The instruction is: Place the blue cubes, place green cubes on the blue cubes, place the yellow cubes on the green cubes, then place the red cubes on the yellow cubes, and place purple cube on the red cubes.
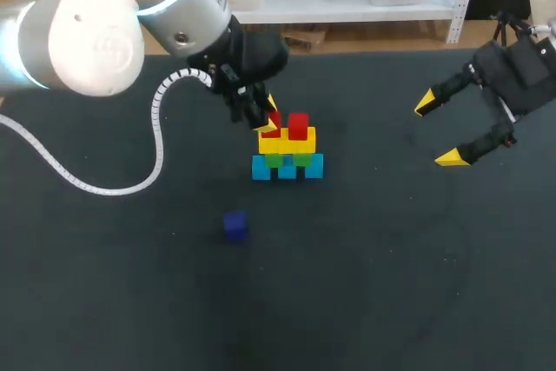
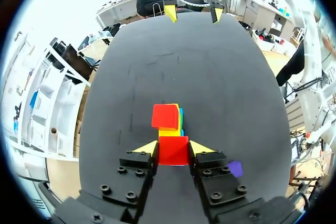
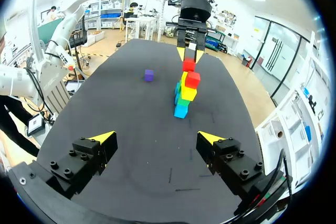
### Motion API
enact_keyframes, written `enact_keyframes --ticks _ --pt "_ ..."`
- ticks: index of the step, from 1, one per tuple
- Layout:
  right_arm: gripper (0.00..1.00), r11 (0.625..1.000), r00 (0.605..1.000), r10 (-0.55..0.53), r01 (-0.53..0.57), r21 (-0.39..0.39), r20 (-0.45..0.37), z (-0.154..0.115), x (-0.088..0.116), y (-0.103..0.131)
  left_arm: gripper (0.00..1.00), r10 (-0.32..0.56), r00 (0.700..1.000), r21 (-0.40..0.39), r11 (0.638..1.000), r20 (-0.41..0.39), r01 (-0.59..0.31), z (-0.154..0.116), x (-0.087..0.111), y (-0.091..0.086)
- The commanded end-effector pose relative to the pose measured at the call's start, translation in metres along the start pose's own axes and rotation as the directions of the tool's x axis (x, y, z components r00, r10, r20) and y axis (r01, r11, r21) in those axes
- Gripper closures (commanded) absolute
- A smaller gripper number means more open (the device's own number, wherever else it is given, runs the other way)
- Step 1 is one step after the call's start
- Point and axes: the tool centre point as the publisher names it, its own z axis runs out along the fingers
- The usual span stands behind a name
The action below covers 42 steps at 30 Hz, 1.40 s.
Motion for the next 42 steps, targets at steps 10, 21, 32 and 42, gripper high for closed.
enact_keyframes --ticks 10,21,32,42 --pt "0.0 1.0 1.0 -0.001 0.001 0.0 0.002 0.0 0.0 0.0 1.0 0.008 1.0 0.014 1.0 0.002 -0.008 0.006 -0.002 0.007" --pt "0.0 1.0 1.0 -0.001 0.001 0.0 0.002 0.0 0.0 0.0 1.0 0.008 1.0 0.017 1.0 0.0 -0.008 0.009 -0.004 0.009" --pt "0.0 1.0 1.0 -0.001 0.001 0.0 0.002 0.0 0.0 0.0 1.0 0.004 1.0 0.02 1.0 -0.001 -0.004 0.012 -0.005 0.01" --pt "0.0 1.0 1.0 -0.001 0.001 0.0 0.002 0.0 0.0 0.0 1.0 -0.002 1.0 0.024 1.0 -0.003 0.002 0.013 -0.004 0.01"
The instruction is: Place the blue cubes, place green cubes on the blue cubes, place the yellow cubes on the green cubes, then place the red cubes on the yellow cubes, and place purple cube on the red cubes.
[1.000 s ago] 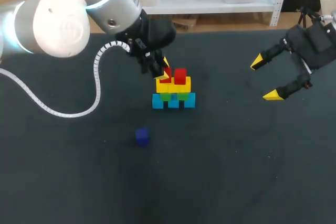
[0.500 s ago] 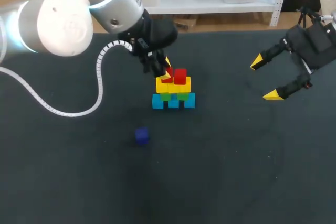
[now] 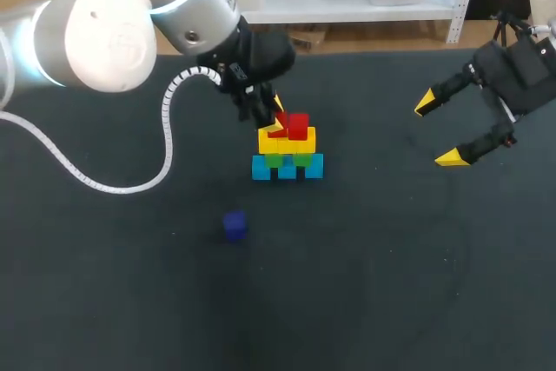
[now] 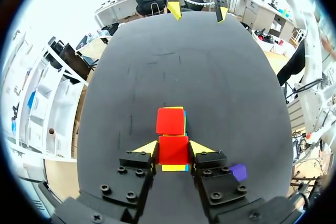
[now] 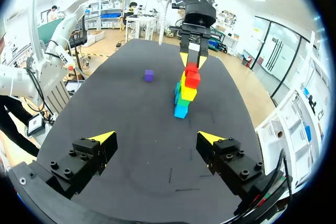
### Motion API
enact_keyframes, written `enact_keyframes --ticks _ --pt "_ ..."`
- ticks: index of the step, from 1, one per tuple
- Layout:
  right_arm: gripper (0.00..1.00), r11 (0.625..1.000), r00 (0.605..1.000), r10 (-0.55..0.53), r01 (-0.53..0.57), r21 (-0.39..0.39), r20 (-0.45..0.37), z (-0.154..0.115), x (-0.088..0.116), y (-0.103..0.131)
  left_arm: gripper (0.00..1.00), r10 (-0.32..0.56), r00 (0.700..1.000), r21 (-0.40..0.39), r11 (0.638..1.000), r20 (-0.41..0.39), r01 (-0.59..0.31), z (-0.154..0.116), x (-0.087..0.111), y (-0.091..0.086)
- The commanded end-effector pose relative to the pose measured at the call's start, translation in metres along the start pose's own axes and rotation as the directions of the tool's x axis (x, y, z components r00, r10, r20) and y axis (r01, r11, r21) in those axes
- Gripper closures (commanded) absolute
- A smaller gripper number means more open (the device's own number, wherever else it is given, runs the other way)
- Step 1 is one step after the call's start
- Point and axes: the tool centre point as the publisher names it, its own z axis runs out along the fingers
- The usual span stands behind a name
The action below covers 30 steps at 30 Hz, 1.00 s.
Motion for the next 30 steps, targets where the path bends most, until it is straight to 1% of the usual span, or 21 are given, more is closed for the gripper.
enact_keyframes --ticks 1,30 --pt "0.0 1.0 1.0 -0.001 0.001 0.0 0.002 0.0002 0.0003 -0.0002 1.0 0.0 1.0 0.006 1.0 -0.002 0.0 0.0006 -0.0002 0.0028" --pt "0.0 1.0 1.0 -0.001 0.001 0.0 0.002 0.0002 0.0003 -0.0002 1.0 -0.004 1.0 0.014 1.0 -0.007 0.004 0.0025 0.0024 0.0047"
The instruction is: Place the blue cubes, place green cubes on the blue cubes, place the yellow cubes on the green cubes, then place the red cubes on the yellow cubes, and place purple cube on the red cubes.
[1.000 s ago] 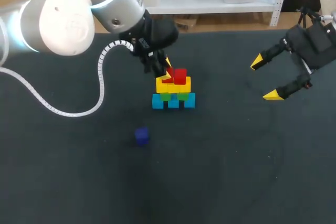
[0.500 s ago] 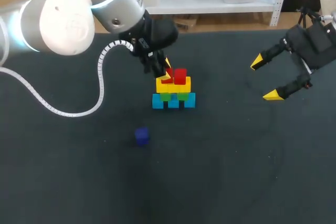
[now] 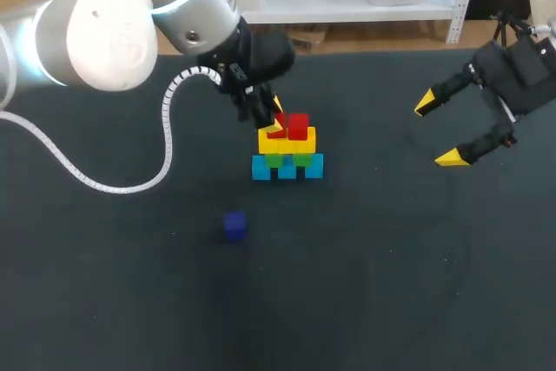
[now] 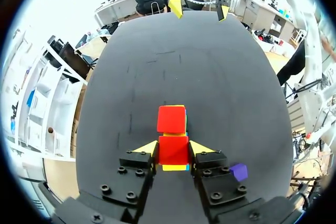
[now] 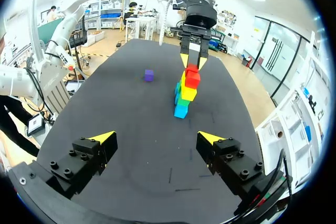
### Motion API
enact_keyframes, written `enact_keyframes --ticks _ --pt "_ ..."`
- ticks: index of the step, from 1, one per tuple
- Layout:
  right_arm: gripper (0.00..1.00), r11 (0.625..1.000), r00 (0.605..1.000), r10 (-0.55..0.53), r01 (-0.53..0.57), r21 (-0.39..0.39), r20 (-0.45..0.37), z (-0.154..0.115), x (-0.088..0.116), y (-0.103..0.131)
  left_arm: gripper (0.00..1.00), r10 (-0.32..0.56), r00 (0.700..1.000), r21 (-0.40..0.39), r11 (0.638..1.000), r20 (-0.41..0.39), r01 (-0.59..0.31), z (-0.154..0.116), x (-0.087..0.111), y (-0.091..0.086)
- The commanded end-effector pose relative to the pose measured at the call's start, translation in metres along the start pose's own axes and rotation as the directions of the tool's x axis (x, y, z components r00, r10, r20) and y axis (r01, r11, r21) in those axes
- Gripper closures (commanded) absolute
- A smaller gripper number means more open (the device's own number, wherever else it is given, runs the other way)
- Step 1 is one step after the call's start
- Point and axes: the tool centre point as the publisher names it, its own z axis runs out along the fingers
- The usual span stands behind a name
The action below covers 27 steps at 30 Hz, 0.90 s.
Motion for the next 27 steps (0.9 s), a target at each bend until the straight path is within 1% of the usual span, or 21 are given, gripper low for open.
enact_keyframes --ticks 1,5,6,8,11,16,22,27 --pt "0.0 1.0 1.0 -0.001 0.001 0.0 0.002 0.0002 0.0003 -0.0002 1.0 0.001 1.0 0.007 1.0 -0.004 -0.001 0.0 -0.0001 0.0035" --pt "0.0 1.0 1.0 -0.001 0.001 0.0 0.002 0.0002 0.0003 -0.0002 0.99 -0.001 1.0 0.007 1.0 -0.006 0.001 0.0003 -0.0003 0.004" --pt "0.0 1.0 1.0 -0.001 0.001 0.0 0.002 0.0002 0.0003 -0.0002 0.94 -0.001 1.0 0.008 1.0 -0.006 0.001 0.0006 -0.0004 0.0041" --pt "0.0 1.0 1.0 -0.001 0.001 0.0 0.002 0.0002 0.0003 -0.0002 0.88 0.0 1.0 0.008 1.0 -0.006 0.0 0.0007 -0.0004 0.0041" --pt "0.0 1.0 1.0 -0.001 0.001 0.0 0.002 0.0002 0.0003 -0.0002 0.94 0.001 1.0 0.007 1.0 -0.004 -0.001 0.0007 -0.0008 0.0044" --pt "0.0 1.0 1.0 -0.001 0.001 0.0 0.002 0.0002 0.0003 -0.0002 0.98 0.002 1.0 0.007 1.0 -0.004 -0.002 0.0006 -0.0012 0.0048" --pt "0.0 1.0 1.0 -0.001 0.001 0.0 0.002 0.0002 0.0003 -0.0002 0.95 0.0 1.0 0.01 1.0 -0.004 0.0 0.0008 -0.0012 0.0039" --pt "0.0 1.0 1.0 -0.001 0.001 0.0 0.002 0.0002 0.0003 -0.0002 0.96 0.001 1.0 0.014 1.0 -0.003 0.0 0.0013 -0.0011 0.0028"
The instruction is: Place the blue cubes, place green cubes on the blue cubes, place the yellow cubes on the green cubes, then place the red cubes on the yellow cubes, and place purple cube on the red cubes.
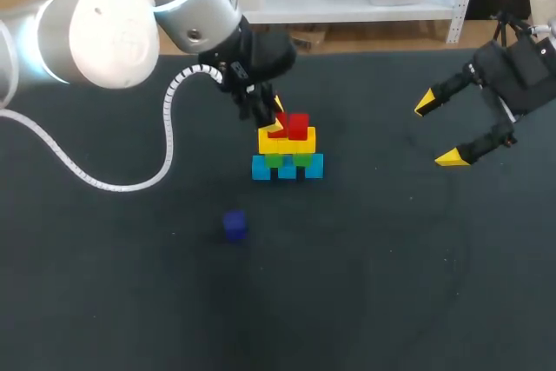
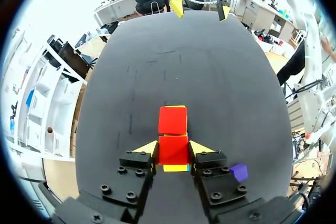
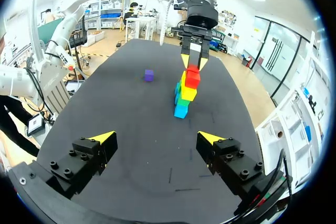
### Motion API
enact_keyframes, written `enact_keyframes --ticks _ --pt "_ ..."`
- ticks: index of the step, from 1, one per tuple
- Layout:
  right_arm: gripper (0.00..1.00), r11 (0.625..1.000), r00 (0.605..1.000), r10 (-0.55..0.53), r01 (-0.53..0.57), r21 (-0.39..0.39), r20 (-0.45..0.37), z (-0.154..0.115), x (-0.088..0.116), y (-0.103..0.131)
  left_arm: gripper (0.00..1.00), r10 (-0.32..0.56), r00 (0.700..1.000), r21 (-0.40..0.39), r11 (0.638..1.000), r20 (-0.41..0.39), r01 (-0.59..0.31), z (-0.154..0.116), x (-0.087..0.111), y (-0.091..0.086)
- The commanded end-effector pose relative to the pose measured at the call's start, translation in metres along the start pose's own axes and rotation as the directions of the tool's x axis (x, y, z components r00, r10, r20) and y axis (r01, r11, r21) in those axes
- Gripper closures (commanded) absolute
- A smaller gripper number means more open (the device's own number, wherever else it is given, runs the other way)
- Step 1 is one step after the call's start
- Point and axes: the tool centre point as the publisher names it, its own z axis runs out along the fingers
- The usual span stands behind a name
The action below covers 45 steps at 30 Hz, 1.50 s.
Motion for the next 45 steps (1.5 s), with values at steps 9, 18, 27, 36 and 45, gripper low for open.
enact_keyframes --ticks 9,18,27,36,45 --pt "0.0 1.0 1.0 -0.001 0.001 0.0 0.002 0.0002 0.0004 -0.0002 0.84 -0.001 1.0 0.008 1.0 -0.002 0.001 0.0009 0.0001 0.0015" --pt "0.0 1.0 1.0 -0.001 0.001 0.0 0.002 0.0002 0.0004 -0.0002 0.74 0.0 1.0 0.009 1.0 -0.003 0.0 0.0014 0.0 0.0018" --pt "0.0 1.0 1.0 -0.001 0.001 0.0 0.002 0.0002 0.0004 -0.0002 0.65 0.0 1.0 0.012 1.0 -0.003 0.0 0.0023 -0.0011 0.0023" --pt "0.0 1.0 1.0 -0.001 0.001 0.0 0.002 0.0002 0.0004 -0.0002 0.57 -0.002 1.0 0.012 1.0 -0.006 0.002 0.0026 -0.0011 0.0021" --pt "0.0 1.0 1.0 -0.001 0.001 0.0 0.002 0.0002 0.0004 -0.0002 0.44 -0.004 1.0 0.011 1.0 -0.006 0.004 0.0013 -0.0012 0.0019"
